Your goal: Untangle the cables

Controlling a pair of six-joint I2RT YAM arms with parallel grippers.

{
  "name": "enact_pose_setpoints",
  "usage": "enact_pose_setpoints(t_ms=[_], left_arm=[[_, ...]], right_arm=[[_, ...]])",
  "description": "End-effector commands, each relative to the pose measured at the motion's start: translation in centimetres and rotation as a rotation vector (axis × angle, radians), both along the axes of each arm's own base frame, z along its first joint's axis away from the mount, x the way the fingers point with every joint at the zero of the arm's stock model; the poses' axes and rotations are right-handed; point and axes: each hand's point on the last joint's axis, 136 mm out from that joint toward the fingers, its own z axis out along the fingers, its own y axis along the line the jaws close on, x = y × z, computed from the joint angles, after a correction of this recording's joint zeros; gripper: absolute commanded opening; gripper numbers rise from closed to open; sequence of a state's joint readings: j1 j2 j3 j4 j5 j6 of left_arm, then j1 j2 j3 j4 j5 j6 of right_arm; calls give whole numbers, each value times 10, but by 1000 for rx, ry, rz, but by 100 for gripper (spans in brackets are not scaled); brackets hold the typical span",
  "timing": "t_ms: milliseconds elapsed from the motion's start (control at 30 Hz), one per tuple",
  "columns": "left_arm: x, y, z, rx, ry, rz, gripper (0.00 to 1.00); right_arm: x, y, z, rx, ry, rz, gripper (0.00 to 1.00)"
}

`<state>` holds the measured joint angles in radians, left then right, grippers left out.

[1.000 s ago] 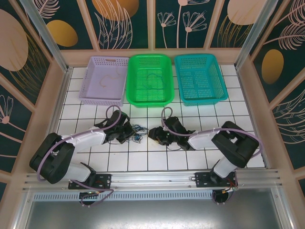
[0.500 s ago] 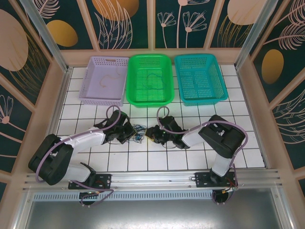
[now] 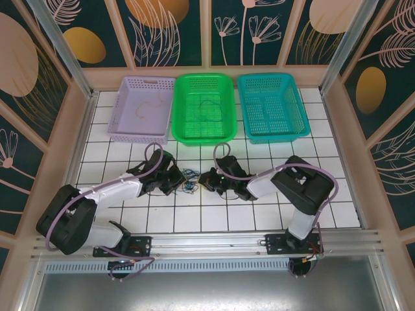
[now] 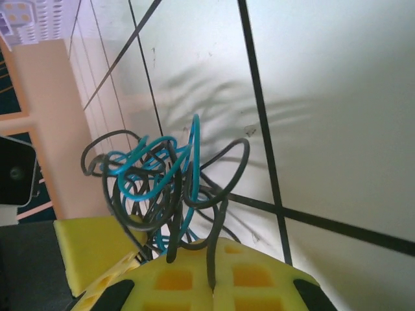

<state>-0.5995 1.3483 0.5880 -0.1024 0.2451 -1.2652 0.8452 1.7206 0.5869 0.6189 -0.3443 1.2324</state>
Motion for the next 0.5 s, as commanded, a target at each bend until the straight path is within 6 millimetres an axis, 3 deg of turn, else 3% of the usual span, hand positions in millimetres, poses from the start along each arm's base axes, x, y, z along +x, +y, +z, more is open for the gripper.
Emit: enact_pose_setpoints(t_ms=[0, 133, 267, 467], left_arm=[[10, 21, 10, 115, -49, 56, 0], [17, 43, 16, 220, -79, 102, 0], [23, 55, 24, 228, -120, 156, 0], [28, 66, 28, 282, -136, 180, 0]], right_arm=[[6, -47, 4, -158, -30, -75, 0], [6, -102, 20, -283, -66, -136, 0], [10, -143, 43, -334, -104, -184, 0], [16, -171, 76, -407, -176, -221, 0]])
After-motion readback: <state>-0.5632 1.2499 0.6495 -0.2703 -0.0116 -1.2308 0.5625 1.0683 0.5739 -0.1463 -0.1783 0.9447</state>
